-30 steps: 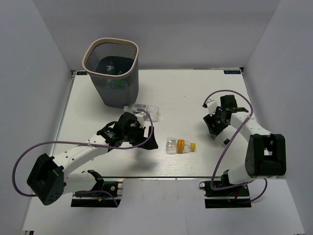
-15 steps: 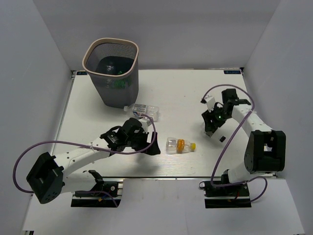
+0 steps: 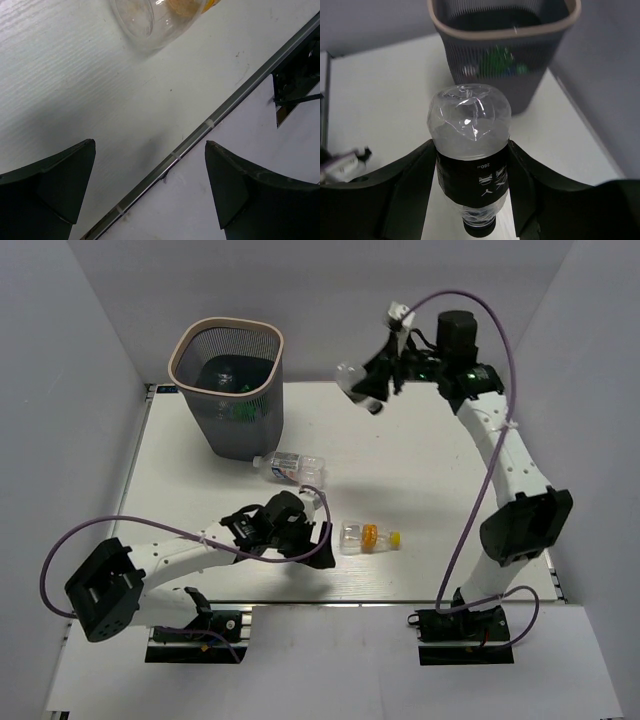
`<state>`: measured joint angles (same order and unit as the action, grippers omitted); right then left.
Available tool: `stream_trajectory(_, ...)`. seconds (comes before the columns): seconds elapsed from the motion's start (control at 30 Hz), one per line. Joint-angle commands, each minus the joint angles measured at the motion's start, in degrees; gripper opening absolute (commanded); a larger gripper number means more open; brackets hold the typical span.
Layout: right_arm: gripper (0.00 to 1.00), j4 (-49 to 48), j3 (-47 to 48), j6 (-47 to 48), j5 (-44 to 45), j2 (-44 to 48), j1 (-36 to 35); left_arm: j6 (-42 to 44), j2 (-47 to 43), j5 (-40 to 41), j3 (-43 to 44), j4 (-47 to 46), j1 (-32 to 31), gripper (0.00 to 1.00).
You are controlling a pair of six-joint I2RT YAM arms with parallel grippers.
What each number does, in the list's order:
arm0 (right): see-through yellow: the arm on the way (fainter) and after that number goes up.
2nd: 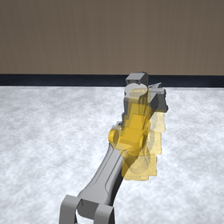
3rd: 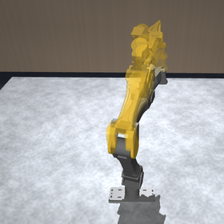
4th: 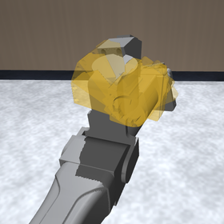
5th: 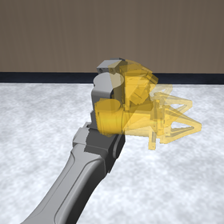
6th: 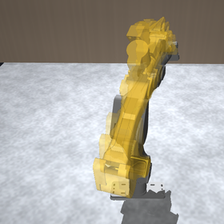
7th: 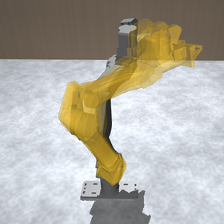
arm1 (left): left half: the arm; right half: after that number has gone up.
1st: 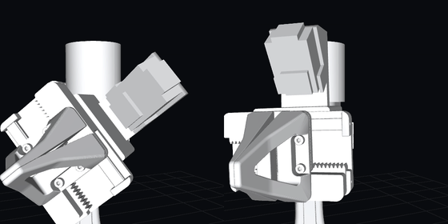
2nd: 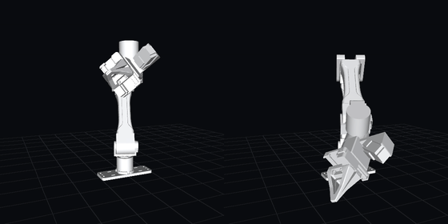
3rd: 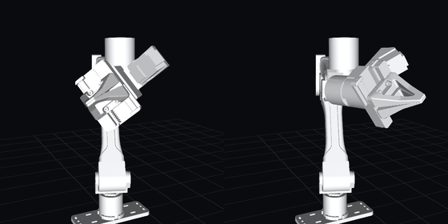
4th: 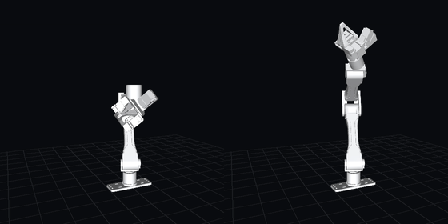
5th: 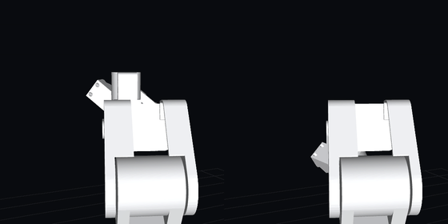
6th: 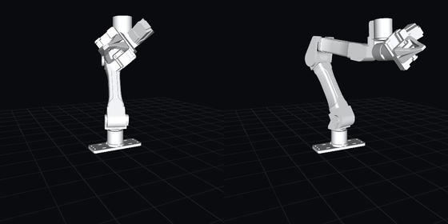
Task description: Put the plastic bottles in the bin
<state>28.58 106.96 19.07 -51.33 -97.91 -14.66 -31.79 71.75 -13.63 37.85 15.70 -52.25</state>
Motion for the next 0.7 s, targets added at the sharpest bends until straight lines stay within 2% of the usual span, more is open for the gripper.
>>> stream_trajectory(0.0, 0.0, -27.5, 4.8, -18.4, -4.4, -3.5, -4.9, -1.1, 0.2, 0.9, -0.3, -1.6, -1.2, 1.0)
stream_trajectory(0.03, 0.0, -39.1, 6.0, -26.3, -3.6, -6.7, -7.2, -1.1, 0.2, 1.5, -0.3, -1.6, -1.8, 1.0)
stream_trajectory(0.07, 0.0, -41.8, 7.5, -27.4, -1.1, -8.2, -8.2, -1.1, 0.2, 1.5, -0.3, -0.9, -1.8, 1.0)
stream_trajectory(0.1, 0.0, -44.0, 13.8, -28.7, 0.0, -9.7, -10.2, -1.1, 0.2, 2.0, -0.3, -0.9, -2.5, 1.0)
stream_trajectory(0.17, 0.0, -48.7, 19.5, -31.3, 5.2, -16.9, -11.5, -1.7, 0.2, 2.0, -0.3, -0.4, -2.5, 1.0)
stream_trajectory(0.2, 0.0, -49.5, 26.7, -32.9, 6.8, -20.4, -13.3, -1.7, 0.2, 2.6, -0.3, -0.4, -3.0, 1.0)
stream_trajectory(0.3, 0.0, -60.4, 29.8, -34.7, 14.0, -25.1, -16.3, -2.2, 0.2, 3.3, -0.9, 0.1, -3.6, 1.0)
stream_trajectory(0.57, 0.01, -65.9, 29.2, -31.6, 24.8, -32.1, -23.0, -4.6, -1.5, 3.9, -1.5, -0.4, -5.3, 1.0)
stream_trajectory(0.6, 0.02, -65.7, 29.8, -31.1, 26.2, -32.9, -23.9, -5.1, -1.5, 4.4, -0.8, -0.4, -5.3, 1.0)
stream_trajectory(0.67, 0.13, -64.6, 32.3, -31.0, 27.6, -36.5, -24.6, -5.7, -2.1, 4.9, 0.7, -0.4, -5.3, 1.0)
